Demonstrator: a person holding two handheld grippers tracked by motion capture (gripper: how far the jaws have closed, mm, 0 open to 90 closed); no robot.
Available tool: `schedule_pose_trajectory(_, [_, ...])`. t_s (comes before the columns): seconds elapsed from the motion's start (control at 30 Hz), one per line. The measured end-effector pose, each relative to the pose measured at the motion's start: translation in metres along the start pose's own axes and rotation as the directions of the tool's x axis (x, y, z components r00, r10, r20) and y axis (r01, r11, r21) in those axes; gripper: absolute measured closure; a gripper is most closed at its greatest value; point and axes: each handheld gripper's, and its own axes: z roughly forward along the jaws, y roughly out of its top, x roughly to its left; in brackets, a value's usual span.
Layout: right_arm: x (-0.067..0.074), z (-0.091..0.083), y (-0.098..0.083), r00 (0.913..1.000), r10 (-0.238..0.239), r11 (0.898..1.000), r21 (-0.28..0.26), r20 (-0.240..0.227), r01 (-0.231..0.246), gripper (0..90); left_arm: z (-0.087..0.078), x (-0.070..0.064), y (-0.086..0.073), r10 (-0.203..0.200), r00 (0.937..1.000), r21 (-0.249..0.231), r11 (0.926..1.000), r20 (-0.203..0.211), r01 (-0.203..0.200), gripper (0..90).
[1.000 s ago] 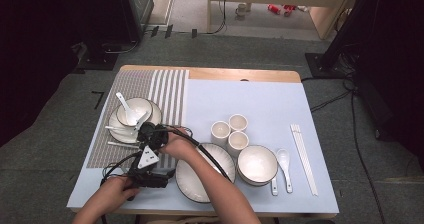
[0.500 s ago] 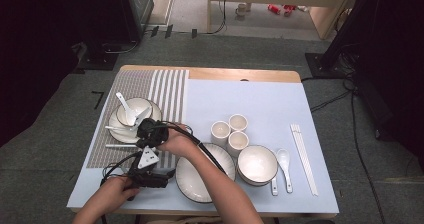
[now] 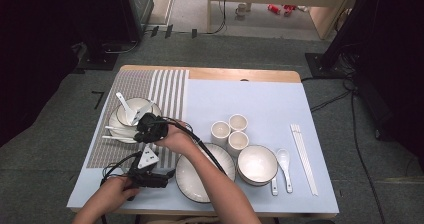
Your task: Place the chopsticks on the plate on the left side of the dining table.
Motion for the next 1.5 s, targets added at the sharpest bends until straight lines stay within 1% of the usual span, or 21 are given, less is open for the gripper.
schedule_pose_trajectory(0.1, [-0.003,0.004,-0.001,0.9999,0.014,1.000,0.005,0.008,-0.014,85.5,0.000,0.000,0.000,-0.002,1.0000,-0.001,1.0000,0.001,0.002,13.4])
schedule_pose_trajectory(0.17, [-0.004,0.008,-0.003,0.9997,0.007,1.000,0.024,0.024,-0.007,85.5,0.000,0.000,0.000,-0.005,1.0000,-0.003,1.0000,0.002,0.005,13.4])
schedule_pose_trajectory(0.27, [-0.007,0.009,-0.004,0.9995,0.023,1.000,0.008,0.021,-0.023,85.4,0.000,0.000,0.000,-0.004,1.0000,-0.002,1.0000,0.001,0.004,13.4])
schedule_pose_trajectory(0.4, [-0.008,0.010,-0.003,0.9994,0.014,1.000,0.008,0.030,-0.014,85.4,0.000,0.000,0.000,-0.006,1.0000,-0.003,1.0000,0.002,0.006,13.4])
schedule_pose_trajectory(0.47, [-0.007,0.010,-0.002,0.9988,0.009,1.000,0.012,0.048,-0.010,85.3,0.000,0.000,0.000,-0.004,1.0000,-0.002,1.0000,0.002,0.004,13.3])
schedule_pose_trajectory(0.57, [-0.008,0.010,-0.002,0.9987,0.017,1.000,0.012,0.049,-0.018,85.0,0.000,0.000,0.000,-0.005,1.0000,-0.002,1.0000,0.003,0.005,13.4])
schedule_pose_trajectory(0.7, [-0.006,0.009,-0.002,0.9981,0.009,1.000,0.017,0.062,-0.010,84.3,0.000,0.000,0.000,-0.005,1.0000,-0.003,1.0000,0.002,0.005,13.3])
schedule_pose_trajectory(0.73, [-0.006,0.008,-0.002,0.9979,0.010,1.000,0.011,0.064,-0.011,83.9,0.000,0.000,0.000,-0.005,1.0000,-0.003,1.0000,0.002,0.005,13.4])
schedule_pose_trajectory(0.83, [-0.006,0.004,-0.002,0.9982,0.034,0.999,-0.014,0.050,-0.034,80.9,0.000,0.001,0.000,-0.003,1.0000,-0.001,1.0000,0.003,0.003,13.4])
schedule_pose_trajectory(0.87, [-0.007,0.002,-0.002,0.9981,0.034,0.999,-0.016,0.050,-0.033,81.5,0.000,0.001,0.000,-0.004,1.0000,-0.002,1.0000,0.003,0.004,13.3])
schedule_pose_trajectory(0.9, [-0.006,0.000,-0.001,0.9982,0.034,0.999,-0.014,0.050,-0.033,84.7,0.000,0.000,0.000,-0.004,1.0000,-0.002,1.0000,0.003,0.004,13.3])
schedule_pose_trajectory(0.97, [-0.004,-0.004,-0.001,0.9990,0.032,0.999,-0.016,0.033,-0.031,90.0,0.000,0.000,0.000,-0.007,1.0000,-0.003,1.0000,0.003,0.007,13.4])
schedule_pose_trajectory(1.03, [-0.003,-0.005,-0.001,0.9993,0.038,0.999,-0.007,0.006,-0.037,90.0,0.000,0.000,0.000,-0.005,1.0000,-0.003,1.0000,0.003,0.005,13.4])
schedule_pose_trajectory(1.1, [-0.002,-0.003,-0.002,0.9993,0.038,0.999,0.019,-0.004,-0.038,90.0,0.000,0.000,0.000,-0.002,1.0000,-0.001,1.0000,0.002,0.002,13.3])
schedule_pose_trajectory(1.17, [-0.002,0.000,-0.004,0.9994,0.033,0.999,0.035,0.010,-0.033,90.0,0.000,0.000,0.000,-0.005,1.0000,-0.003,1.0000,0.003,0.005,13.4])
schedule_pose_trajectory(1.2, [-0.003,0.001,-0.006,0.9992,0.039,0.998,0.039,0.014,-0.039,90.0,0.000,0.000,0.000,-0.006,1.0000,-0.004,1.0000,0.003,0.006,13.4])
schedule_pose_trajectory(1.27, [-0.005,0.002,-0.007,0.9984,0.053,0.998,0.036,0.022,-0.053,90.0,0.000,0.001,0.000,-0.007,1.0000,-0.004,1.0000,0.004,0.007,13.3])
schedule_pose_trajectory(1.33, [-0.007,0.002,-0.009,0.9977,0.061,0.998,0.022,0.029,-0.062,88.0,0.000,0.001,0.000,-0.009,0.9999,-0.004,1.0000,0.005,0.009,13.3])
schedule_pose_trajectory(1.5, [-0.007,0.002,-0.009,0.9975,0.050,0.998,0.023,0.050,-0.051,85.4,0.000,0.001,0.000,-0.010,0.9999,-0.005,0.9999,0.007,0.010,13.3])
